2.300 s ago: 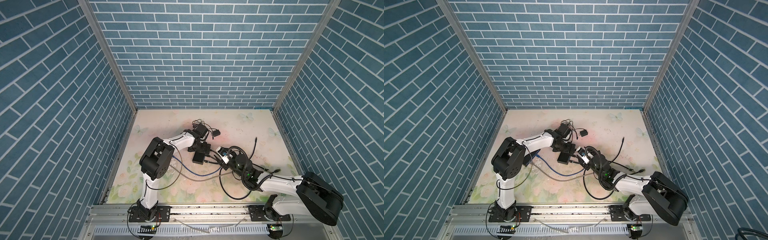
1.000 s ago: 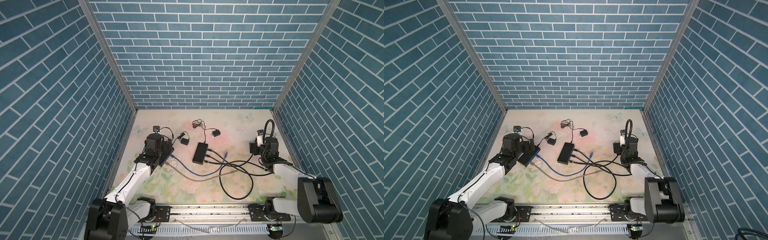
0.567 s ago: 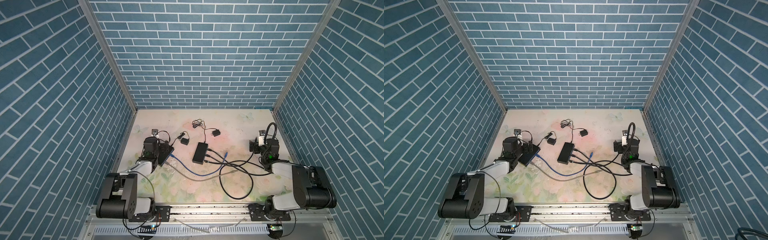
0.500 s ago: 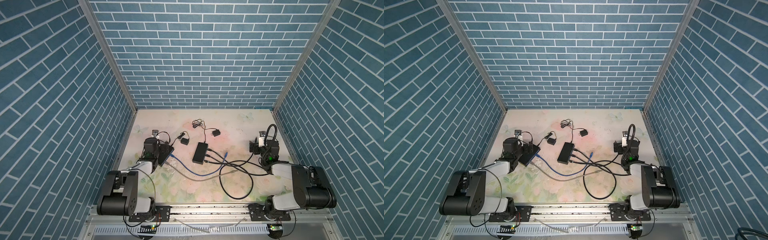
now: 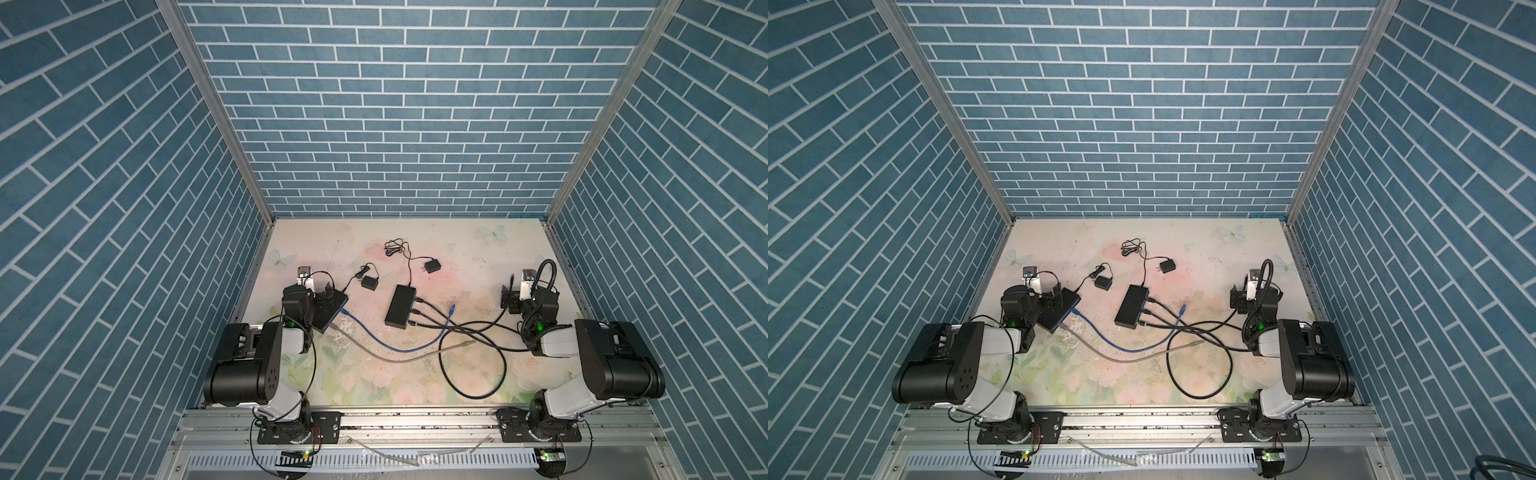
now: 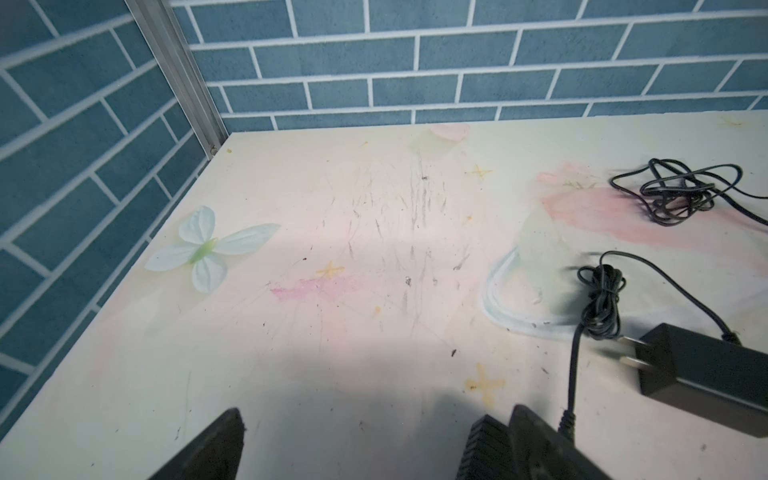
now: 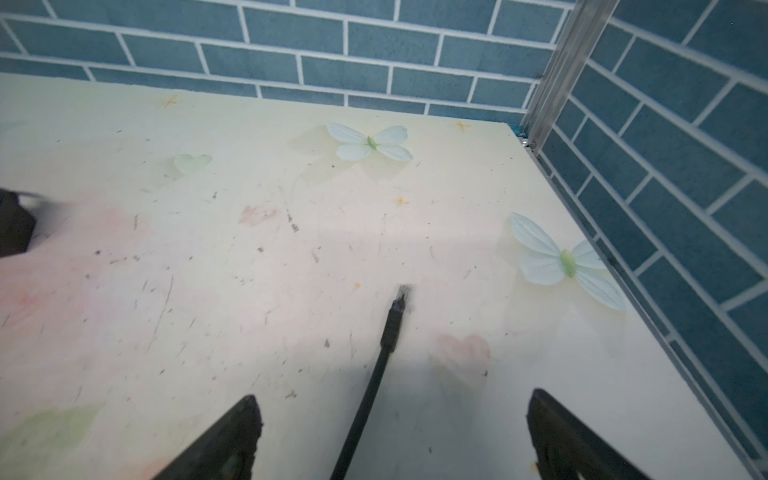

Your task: Insert the plug into the switch port

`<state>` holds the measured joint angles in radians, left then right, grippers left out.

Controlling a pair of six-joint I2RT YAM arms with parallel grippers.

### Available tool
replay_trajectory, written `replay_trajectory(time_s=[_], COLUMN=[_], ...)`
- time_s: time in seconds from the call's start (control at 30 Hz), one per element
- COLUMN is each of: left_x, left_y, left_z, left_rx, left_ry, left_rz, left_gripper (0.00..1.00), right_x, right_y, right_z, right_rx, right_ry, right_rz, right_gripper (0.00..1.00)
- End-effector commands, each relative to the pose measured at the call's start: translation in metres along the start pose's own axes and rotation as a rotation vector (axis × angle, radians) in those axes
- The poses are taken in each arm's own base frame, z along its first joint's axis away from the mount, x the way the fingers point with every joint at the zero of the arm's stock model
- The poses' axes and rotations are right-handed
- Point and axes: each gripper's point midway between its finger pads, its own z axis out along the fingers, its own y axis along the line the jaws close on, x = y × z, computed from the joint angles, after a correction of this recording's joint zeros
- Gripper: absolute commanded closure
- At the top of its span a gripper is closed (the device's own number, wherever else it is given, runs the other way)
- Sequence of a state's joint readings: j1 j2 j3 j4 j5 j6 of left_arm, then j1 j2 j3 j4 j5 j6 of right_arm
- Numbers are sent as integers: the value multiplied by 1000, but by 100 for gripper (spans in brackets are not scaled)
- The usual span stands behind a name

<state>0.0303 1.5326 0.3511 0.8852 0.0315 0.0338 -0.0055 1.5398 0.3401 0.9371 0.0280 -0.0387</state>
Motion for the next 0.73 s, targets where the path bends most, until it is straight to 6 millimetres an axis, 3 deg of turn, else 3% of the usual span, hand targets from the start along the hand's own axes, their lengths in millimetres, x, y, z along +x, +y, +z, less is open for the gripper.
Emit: replay_trajectory(time_s=[0.0,0.7], left_x=[-13,-13], left_y=[-1,-1], left_z=[1,0], left_rx=[3,5], left_ry=[-47,-46], left_rz=[-3,-3], left_gripper=[0,0], right_x=[-5,-5], right_y=[-13,-7], right_z=[6,5], right_rx=[56,23], right_ry=[14,12], right_rz=[85,66], right_gripper=[1,1])
